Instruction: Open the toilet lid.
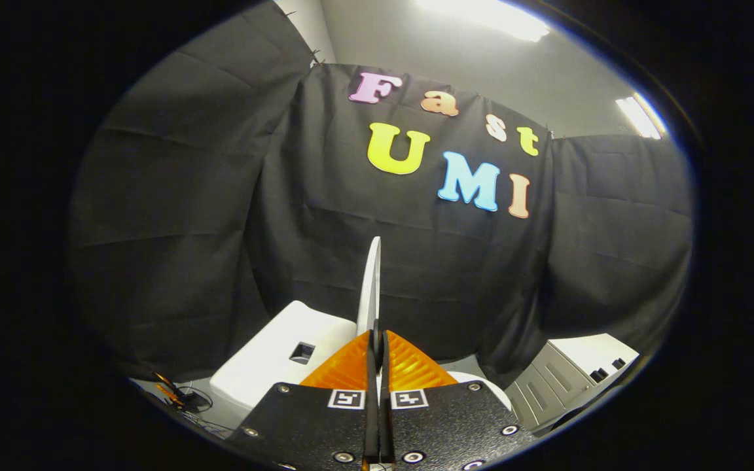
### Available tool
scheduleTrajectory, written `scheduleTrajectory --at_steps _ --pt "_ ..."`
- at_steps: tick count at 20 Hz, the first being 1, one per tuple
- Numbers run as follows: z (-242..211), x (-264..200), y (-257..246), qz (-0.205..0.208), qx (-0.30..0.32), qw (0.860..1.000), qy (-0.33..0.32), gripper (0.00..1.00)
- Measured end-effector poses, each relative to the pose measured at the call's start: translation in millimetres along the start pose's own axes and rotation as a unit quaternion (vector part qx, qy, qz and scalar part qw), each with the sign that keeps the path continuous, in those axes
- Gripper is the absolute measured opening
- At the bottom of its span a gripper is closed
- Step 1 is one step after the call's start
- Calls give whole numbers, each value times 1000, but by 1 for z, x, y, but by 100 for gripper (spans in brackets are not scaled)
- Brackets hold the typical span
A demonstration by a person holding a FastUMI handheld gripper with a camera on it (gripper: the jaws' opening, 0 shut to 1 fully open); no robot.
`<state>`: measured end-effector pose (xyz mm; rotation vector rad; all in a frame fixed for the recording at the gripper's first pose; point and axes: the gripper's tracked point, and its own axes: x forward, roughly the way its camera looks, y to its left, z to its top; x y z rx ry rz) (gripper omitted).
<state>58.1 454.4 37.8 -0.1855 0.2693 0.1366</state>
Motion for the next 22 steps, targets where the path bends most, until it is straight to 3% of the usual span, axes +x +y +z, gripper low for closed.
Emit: scheduleTrajectory --at_steps 9,15,17,21,22 --pt "3 4 36 18 -15 1000 2 0" --pt "6 3 32 1 -35 999 -9 2" --pt "6 4 33 14 -46 999 -12 3" --pt "-4 -5 36 58 -55 997 4 15" --pt "-4 -9 32 61 -59 996 6 25"
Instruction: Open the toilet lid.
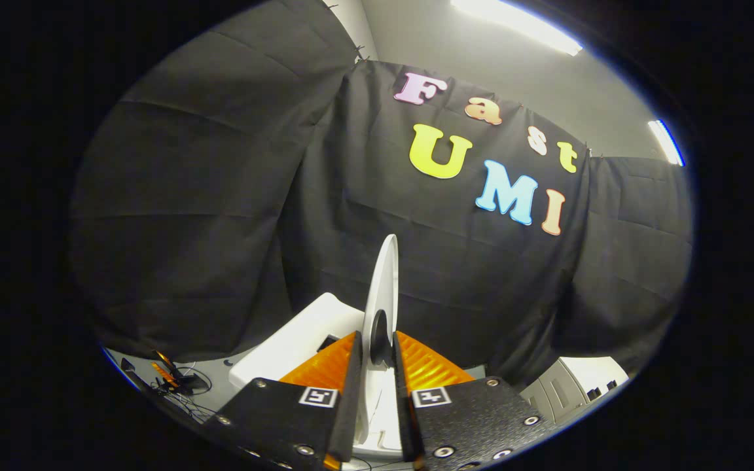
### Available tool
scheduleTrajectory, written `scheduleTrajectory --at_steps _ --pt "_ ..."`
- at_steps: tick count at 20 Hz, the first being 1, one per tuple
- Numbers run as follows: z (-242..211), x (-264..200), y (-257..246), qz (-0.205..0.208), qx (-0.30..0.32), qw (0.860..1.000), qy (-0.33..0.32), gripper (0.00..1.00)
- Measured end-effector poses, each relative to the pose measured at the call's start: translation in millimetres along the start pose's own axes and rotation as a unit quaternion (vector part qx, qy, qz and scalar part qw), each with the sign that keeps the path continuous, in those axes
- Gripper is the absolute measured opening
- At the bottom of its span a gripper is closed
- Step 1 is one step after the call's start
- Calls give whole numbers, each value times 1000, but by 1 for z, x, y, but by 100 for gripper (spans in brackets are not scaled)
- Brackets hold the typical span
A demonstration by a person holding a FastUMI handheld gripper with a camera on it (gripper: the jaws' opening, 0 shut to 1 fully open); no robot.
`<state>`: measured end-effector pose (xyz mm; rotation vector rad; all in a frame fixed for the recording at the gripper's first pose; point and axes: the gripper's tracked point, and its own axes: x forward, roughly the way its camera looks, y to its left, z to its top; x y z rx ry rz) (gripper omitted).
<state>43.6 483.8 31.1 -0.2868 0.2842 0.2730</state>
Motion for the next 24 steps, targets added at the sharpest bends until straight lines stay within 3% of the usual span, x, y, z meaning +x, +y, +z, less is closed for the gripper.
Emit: scheduleTrajectory --at_steps 1,4,7,11,14,18,24 --pt "-1 -5 -4 1 -2 1000 -2 35" --pt "0 -21 -6 33 15 999 -16 94" --pt "0 -46 -13 80 82 993 -35 95" --pt "11 -83 -56 127 185 971 -88 95" --pt "9 -98 -95 151 218 957 -121 95" --pt "1 -101 -169 131 203 958 -154 95" --pt "-17 -85 -265 78 144 971 -172 95"
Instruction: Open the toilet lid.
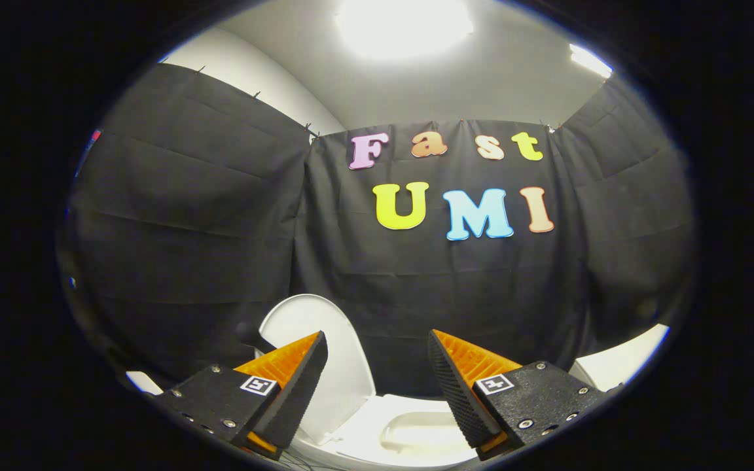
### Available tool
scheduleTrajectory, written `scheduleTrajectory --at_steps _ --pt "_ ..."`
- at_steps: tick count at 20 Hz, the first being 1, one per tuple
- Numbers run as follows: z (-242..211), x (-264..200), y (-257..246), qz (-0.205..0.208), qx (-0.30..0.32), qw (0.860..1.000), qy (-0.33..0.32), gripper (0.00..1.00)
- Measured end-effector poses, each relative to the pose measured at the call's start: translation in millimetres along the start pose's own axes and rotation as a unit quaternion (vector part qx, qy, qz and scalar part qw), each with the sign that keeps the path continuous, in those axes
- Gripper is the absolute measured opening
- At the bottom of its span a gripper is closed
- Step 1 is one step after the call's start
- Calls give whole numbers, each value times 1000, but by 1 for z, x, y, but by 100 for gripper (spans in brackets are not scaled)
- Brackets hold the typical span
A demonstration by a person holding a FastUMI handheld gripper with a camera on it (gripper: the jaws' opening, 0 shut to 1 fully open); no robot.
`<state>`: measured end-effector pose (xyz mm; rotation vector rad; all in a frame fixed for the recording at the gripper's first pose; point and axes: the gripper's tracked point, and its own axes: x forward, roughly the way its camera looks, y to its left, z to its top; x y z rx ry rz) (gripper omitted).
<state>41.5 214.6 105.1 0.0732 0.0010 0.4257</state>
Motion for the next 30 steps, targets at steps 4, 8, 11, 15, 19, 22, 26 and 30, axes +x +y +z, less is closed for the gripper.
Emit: scheduleTrajectory --at_steps 4,8,11,15,19,22,26,30 --pt "5 -2 -74 -48 -30 998 -4 95" --pt "11 -12 -127 -81 -18 996 -14 95" --pt "7 -22 -165 -109 -17 994 -7 95" --pt "6 -39 -198 -145 -4 989 -1 95" --pt "13 -55 -213 -185 14 983 0 95" --pt "12 -68 -212 -209 10 978 24 94" --pt "37 -79 -208 -230 -1 973 18 94" --pt "48 -83 -203 -236 2 972 13 95"
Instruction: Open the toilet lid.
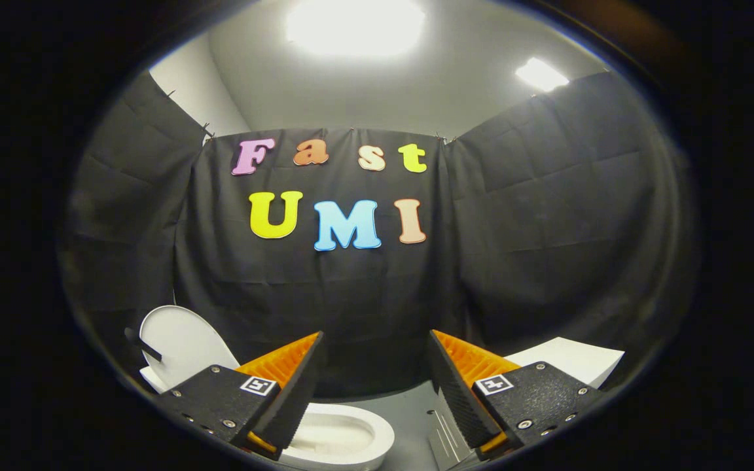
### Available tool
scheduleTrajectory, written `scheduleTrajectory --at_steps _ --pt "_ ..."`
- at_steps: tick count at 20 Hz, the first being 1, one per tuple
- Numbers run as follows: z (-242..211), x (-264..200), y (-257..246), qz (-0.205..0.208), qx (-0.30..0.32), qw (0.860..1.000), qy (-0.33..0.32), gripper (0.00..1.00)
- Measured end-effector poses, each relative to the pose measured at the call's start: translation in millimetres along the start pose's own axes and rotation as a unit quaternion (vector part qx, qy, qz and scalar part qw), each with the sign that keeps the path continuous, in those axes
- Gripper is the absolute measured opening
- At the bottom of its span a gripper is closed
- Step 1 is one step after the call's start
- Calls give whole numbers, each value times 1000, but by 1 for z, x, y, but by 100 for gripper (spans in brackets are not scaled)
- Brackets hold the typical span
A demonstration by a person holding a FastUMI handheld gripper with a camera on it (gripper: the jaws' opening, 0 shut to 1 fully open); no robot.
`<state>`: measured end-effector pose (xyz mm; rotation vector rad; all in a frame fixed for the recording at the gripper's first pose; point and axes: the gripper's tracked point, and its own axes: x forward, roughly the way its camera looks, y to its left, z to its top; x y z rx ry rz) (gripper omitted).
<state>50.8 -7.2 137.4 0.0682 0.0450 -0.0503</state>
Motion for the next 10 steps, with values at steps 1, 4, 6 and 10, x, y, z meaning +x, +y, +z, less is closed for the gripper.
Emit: scheduleTrajectory --at_steps 1,4,6,10 --pt "1 -1 -2 -4 -7 1000 0 95" --pt "13 -5 -8 -19 -23 999 -12 94" --pt "15 -5 -12 -27 -13 999 -17 95" --pt "9 -1 -21 -47 -10 999 -16 94"
